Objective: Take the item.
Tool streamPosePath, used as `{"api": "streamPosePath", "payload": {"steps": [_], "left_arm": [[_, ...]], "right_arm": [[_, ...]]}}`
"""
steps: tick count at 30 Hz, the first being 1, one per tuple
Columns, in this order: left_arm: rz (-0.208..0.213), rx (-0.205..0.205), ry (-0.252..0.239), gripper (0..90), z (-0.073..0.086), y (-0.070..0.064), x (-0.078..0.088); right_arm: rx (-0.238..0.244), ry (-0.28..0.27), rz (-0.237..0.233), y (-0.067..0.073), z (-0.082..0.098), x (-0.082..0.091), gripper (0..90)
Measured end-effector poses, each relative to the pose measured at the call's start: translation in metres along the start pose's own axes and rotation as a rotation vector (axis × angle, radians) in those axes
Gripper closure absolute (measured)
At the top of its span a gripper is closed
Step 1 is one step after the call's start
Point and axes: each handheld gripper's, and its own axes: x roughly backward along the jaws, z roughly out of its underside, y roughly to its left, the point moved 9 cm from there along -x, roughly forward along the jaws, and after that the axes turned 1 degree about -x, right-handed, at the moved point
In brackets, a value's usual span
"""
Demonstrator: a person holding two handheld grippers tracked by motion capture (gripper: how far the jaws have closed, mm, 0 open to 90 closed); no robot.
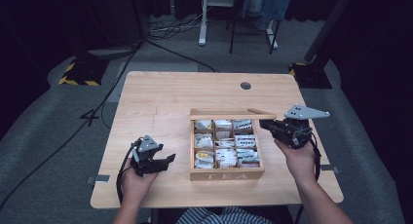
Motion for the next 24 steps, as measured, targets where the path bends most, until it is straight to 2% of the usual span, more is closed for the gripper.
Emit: {"api": "streamPosePath", "payload": {"steps": [4, 7, 14, 24], "left_arm": [[0.025, 0.025, -0.034, 36.1, -0.005, -0.003, 0.006], [0.044, 0.046, -0.048, 36.5, -0.009, -0.006, 0.009], [0.050, 0.030, -0.057, 43.4, -0.017, -0.014, 0.016], [0.079, -0.001, -0.068, 43.4, -0.031, -0.024, 0.025]], "right_arm": [[0.018, -0.008, 0.017, -0.001, -0.002, -0.001, 84.9], [0.011, -0.014, 0.013, -0.002, -0.002, -0.002, 86.0], [0.007, -0.019, 0.011, -0.002, -0.002, -0.002, 86.5], [0.004, -0.021, 0.008, -0.002, -0.002, -0.002, 86.5]]}}
